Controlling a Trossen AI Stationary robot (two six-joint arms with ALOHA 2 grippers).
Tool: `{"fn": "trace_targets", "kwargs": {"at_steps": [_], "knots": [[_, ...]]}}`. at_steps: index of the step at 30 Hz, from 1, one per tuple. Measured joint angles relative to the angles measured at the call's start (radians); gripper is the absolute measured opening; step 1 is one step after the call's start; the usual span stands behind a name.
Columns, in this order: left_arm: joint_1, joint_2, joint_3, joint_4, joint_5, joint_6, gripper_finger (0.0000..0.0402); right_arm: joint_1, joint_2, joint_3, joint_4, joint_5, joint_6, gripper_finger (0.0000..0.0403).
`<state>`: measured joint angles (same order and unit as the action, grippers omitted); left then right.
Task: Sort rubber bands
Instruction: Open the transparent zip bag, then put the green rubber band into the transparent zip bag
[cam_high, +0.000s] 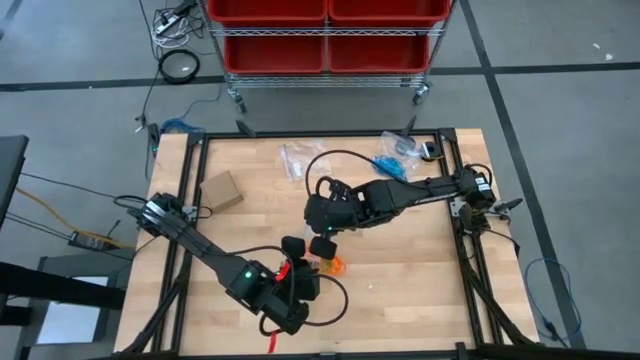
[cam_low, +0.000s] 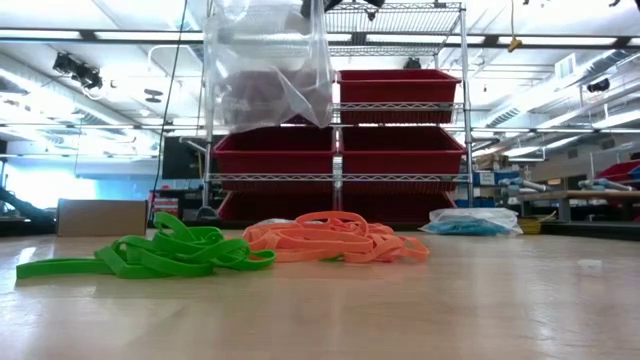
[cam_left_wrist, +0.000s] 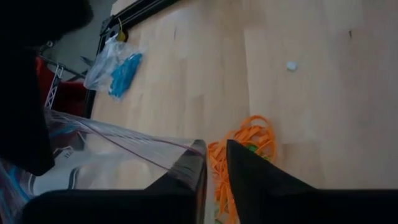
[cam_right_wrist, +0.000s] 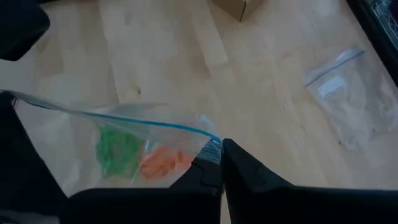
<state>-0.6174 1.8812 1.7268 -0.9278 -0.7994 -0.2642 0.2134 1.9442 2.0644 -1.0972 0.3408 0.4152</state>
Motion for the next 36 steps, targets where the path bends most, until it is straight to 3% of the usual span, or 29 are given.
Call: {"fn": "trace_targets", "kwargs": {"at_steps": [8, 14, 19, 25, 30, 36], "knots": [[-0.001, -0.008, 0.011, -0.048, -0.030, -0.050, 0.0117, -0.017, 0.000, 0.000, -0.004, 0.002, -0.013, 0.0000], [-0.034, -0.073, 0.038, -0.064, -0.180, -0.033, 0.0137, -0.029, -0.003, -0.053, -0.040, -0.021, -0.012, 0.0000], [-0.077, -0.126, 0.049, -0.062, -0.157, -0.044, 0.0143, -0.057, -0.004, -0.098, -0.069, 0.045, -0.016, 0.0000], [-0.121, -0.111, 0.046, -0.072, -0.134, -0.088, 0.0143, -0.076, -0.003, -0.125, -0.031, 0.030, -0.006, 0.0000], [-0.133, -0.107, -0.007, -0.140, -0.155, -0.200, 0.0143, -0.075, -0.005, -0.125, 0.013, 0.027, -0.017, 0.0000], [-0.167, -0.111, -0.142, -0.279, -0.153, -0.507, 0.0143, -0.072, -0.017, -0.125, -0.048, 0.032, -0.027, 0.0000]]}}
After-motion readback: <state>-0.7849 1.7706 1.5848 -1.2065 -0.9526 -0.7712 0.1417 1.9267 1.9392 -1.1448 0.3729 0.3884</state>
